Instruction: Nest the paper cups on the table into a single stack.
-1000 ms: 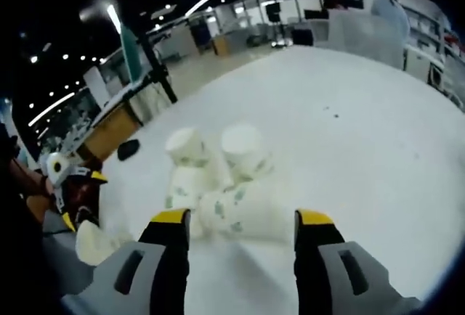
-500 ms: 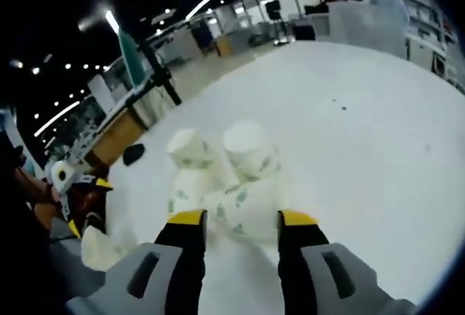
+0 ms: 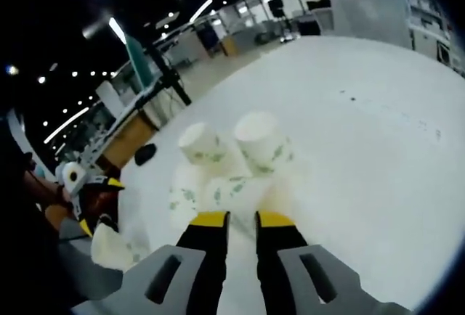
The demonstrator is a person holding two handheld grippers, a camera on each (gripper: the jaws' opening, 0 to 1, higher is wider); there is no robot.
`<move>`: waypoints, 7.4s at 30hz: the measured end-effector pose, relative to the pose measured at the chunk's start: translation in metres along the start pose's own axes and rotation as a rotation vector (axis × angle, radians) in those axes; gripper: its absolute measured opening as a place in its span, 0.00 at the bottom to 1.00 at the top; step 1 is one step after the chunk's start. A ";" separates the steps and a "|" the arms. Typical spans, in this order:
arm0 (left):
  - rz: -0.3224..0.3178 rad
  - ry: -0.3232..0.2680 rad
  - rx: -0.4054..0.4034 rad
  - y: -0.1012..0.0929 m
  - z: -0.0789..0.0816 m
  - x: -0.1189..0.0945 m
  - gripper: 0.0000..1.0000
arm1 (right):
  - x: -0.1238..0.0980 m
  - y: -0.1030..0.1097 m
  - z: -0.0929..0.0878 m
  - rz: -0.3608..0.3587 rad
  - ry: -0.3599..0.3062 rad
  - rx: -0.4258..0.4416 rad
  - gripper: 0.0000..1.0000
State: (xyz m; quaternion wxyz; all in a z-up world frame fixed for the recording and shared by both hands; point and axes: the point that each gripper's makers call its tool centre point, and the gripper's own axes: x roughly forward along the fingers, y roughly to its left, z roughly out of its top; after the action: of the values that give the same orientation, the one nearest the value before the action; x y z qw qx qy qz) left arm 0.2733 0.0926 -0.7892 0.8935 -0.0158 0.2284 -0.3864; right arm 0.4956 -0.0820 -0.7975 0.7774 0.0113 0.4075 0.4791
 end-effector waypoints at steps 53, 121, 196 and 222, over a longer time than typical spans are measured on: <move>-0.047 -0.017 0.052 -0.017 0.010 0.003 0.87 | -0.084 0.060 -0.002 0.017 -0.050 -0.092 0.00; 0.015 -0.068 0.065 -0.004 0.022 -0.013 0.87 | -0.094 0.254 -0.033 0.190 0.496 -1.070 0.00; 0.029 -0.074 0.030 0.005 0.015 -0.020 0.87 | -0.033 0.223 -0.112 0.217 0.739 -1.400 0.10; 0.016 -0.078 0.056 0.000 0.034 -0.015 0.86 | -0.082 0.215 -0.093 0.018 0.318 -0.892 0.08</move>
State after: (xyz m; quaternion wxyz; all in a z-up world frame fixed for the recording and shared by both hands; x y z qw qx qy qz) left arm 0.2786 0.0981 -0.7527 0.9048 -0.0038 0.1826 -0.3848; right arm 0.2604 -0.0621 -0.7208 0.6301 -0.3936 0.2760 0.6098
